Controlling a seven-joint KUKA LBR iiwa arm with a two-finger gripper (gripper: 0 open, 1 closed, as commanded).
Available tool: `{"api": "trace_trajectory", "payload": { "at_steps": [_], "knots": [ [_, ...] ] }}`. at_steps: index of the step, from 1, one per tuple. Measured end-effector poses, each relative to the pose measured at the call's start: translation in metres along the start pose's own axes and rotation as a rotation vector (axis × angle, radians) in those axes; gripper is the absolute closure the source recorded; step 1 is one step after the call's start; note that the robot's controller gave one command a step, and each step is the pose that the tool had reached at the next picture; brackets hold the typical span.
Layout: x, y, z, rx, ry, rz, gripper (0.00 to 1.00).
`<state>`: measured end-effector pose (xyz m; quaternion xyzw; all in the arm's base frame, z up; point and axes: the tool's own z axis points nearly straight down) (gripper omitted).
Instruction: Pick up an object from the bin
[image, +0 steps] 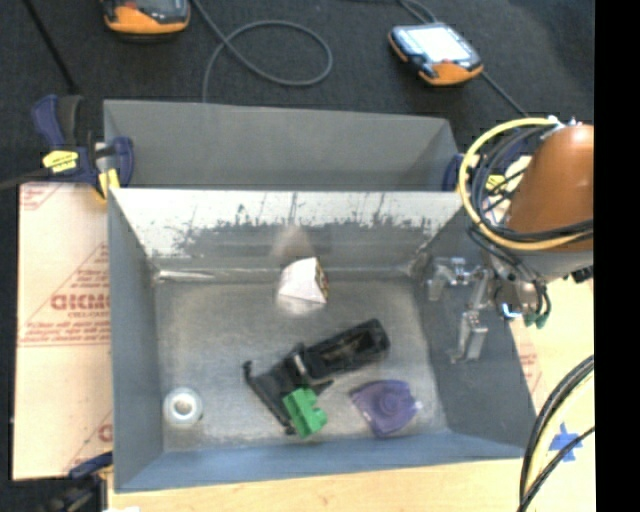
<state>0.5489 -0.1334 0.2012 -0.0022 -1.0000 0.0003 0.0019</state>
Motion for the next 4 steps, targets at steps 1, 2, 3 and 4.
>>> {"api": "trace_trajectory", "payload": {
  "at_steps": [1, 2, 3, 4],
  "knots": [
    [-0.002, 0.001, -0.005, 0.002, -0.008, -0.004, 0.00],
    [-0.001, 0.042, 0.048, 0.002, -0.010, -0.119, 0.00],
    [0.012, 0.078, 0.044, 0.000, -0.008, -0.230, 0.00],
    [-0.023, 0.108, 0.091, 0.000, -0.013, -0.230, 0.00]
  ]
}}
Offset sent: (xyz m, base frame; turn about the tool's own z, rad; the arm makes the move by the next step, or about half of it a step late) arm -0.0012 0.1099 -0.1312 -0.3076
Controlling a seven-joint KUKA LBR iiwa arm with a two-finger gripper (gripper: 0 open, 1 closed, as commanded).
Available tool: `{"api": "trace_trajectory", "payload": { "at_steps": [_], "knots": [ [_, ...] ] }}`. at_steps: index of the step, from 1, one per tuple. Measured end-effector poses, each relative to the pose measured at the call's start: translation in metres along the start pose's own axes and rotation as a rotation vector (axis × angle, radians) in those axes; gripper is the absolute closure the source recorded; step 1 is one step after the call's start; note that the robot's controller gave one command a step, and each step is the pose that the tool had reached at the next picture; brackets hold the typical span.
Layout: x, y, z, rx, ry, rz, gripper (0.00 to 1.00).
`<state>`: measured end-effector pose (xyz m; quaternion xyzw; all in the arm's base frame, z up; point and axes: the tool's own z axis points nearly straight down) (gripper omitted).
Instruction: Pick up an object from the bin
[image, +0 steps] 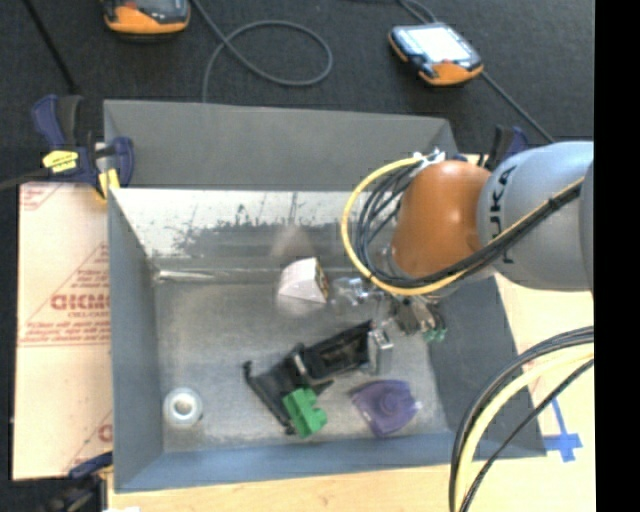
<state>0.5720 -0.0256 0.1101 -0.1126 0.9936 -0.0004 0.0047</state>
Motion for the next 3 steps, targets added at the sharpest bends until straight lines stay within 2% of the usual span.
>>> {"api": "trace_trajectory", "payload": {
  "at_steps": [1, 2, 3],
  "knots": [
    [-0.002, 0.005, 0.037, -0.001, 0.006, -0.143, 0.00],
    [-0.010, 0.027, 0.040, 0.002, 0.006, -0.186, 1.00],
    [-0.010, 0.027, 0.040, 0.002, 0.006, -0.187, 1.00]
  ]
}}
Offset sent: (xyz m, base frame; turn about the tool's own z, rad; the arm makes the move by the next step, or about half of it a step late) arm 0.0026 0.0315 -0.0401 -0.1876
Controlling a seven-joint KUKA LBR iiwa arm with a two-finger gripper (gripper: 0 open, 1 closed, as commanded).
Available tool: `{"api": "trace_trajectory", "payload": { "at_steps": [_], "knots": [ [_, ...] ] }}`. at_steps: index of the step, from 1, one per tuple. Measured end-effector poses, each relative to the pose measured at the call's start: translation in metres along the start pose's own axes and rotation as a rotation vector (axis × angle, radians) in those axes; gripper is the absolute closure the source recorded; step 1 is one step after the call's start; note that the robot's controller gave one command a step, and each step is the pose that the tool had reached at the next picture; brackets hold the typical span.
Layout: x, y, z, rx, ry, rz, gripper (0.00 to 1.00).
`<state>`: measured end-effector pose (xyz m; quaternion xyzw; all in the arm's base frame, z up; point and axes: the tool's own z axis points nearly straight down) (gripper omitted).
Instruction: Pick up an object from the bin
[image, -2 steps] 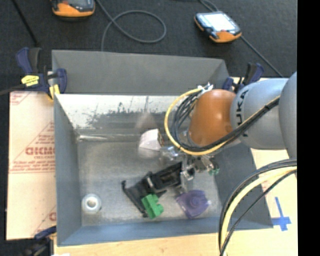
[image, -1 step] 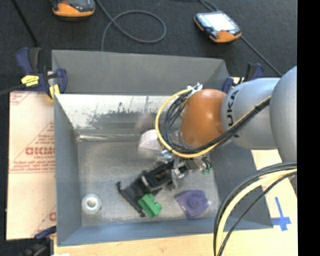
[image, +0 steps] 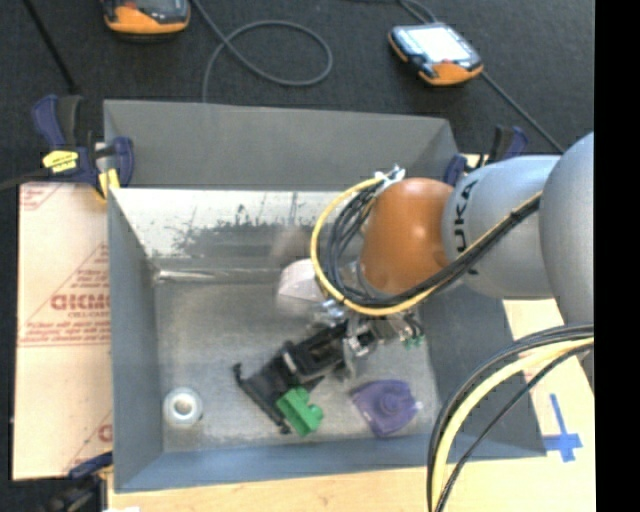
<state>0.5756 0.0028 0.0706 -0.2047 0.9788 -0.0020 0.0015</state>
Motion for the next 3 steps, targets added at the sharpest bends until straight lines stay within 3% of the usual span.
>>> {"api": "trace_trajectory", "payload": {
  "at_steps": [3],
  "knots": [
    [0.002, 0.000, -0.012, -0.003, 0.004, 0.001, 1.00]
  ]
}}
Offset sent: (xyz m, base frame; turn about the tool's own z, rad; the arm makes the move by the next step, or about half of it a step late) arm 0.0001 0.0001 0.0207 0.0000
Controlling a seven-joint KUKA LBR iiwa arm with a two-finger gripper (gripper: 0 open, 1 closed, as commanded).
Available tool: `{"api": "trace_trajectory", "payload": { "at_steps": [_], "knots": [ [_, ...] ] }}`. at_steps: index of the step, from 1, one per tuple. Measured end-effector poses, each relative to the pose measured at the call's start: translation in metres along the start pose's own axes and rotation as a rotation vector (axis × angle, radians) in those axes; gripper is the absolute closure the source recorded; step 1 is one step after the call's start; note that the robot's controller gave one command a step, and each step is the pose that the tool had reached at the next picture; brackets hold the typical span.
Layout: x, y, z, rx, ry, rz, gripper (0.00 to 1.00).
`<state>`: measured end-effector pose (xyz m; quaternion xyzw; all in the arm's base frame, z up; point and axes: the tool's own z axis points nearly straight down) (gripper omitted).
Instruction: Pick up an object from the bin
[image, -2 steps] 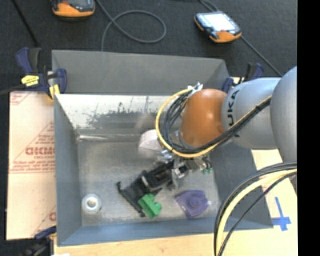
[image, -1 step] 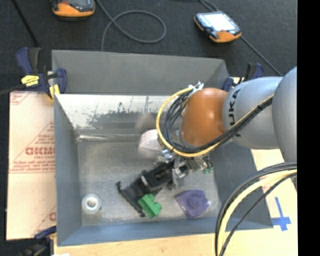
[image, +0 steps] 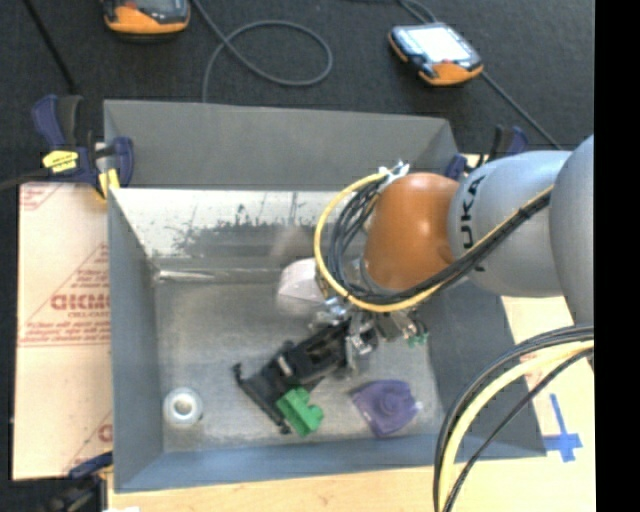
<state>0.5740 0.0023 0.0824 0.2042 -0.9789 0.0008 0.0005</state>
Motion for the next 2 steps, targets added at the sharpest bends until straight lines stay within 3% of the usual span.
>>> {"api": "trace_trajectory", "payload": {
  "at_steps": [2],
  "knots": [
    [0.001, 0.000, -0.019, -0.002, 0.004, 0.001, 1.00]
  ]
}}
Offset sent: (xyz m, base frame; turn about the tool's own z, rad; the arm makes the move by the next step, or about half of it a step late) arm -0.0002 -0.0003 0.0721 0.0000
